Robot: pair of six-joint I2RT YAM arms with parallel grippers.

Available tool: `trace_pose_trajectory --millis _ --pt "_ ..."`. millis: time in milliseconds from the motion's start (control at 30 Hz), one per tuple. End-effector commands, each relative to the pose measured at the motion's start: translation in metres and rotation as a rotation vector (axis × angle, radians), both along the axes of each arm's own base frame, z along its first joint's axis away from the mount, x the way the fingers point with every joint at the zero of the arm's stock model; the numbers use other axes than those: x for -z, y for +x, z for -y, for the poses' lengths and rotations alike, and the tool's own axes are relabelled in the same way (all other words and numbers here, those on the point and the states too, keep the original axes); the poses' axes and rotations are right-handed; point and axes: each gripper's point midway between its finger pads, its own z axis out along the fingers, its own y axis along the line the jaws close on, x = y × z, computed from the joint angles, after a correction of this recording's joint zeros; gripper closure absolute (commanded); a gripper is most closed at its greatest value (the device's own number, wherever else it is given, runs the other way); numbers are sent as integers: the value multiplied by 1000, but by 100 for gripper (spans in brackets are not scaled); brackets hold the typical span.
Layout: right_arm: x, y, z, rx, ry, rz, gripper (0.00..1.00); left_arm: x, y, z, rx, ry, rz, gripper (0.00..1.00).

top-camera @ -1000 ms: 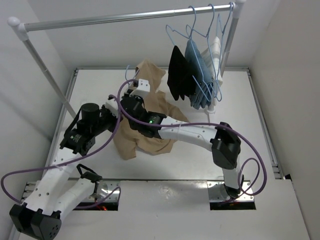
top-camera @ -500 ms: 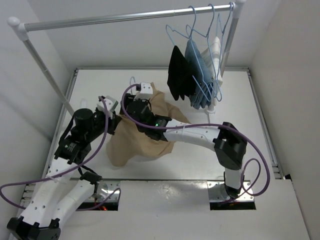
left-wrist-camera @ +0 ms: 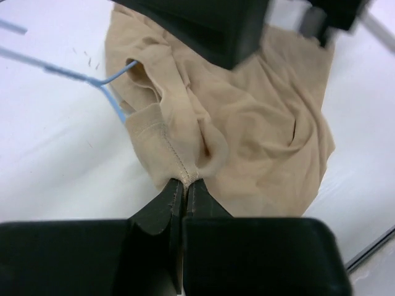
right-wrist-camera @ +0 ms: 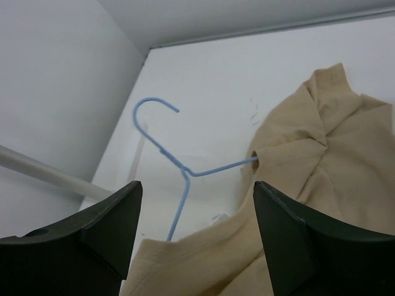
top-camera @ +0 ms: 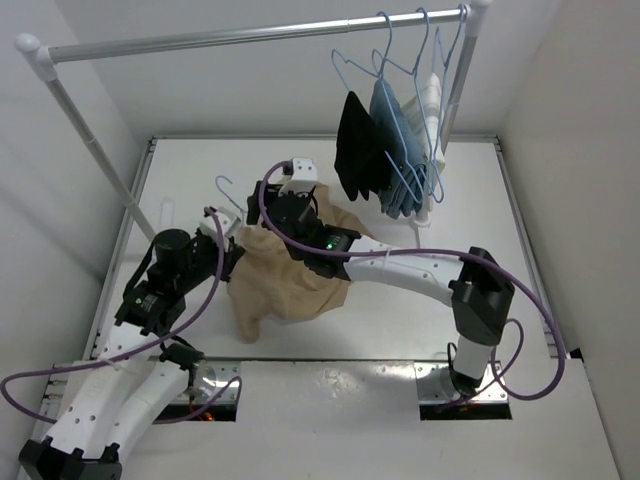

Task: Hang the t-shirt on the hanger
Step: Place tshirt on hanger

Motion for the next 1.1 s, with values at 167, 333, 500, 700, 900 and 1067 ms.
trace_pose_trajectory --millis 167,333,500,700,900,1067 --pt "34 15 -38 -153 -26 -165 27 7 -16 14 263 172 81 100" --pt "64 23 -51 -222 -62 -242 27 8 -21 14 347 259 123 100" --pt "83 32 -70 -303 -67 -308 27 9 -30 20 432 280 139 100" --pt "117 25 -68 -313 -142 -400 31 14 -31 19 449 305 129 100" --pt "150 18 -74 -365 -181 -509 32 17 -28 20 452 306 108 100" --pt "170 -1 -91 -486 -149 -581 44 19 -27 20 457 313 104 100"
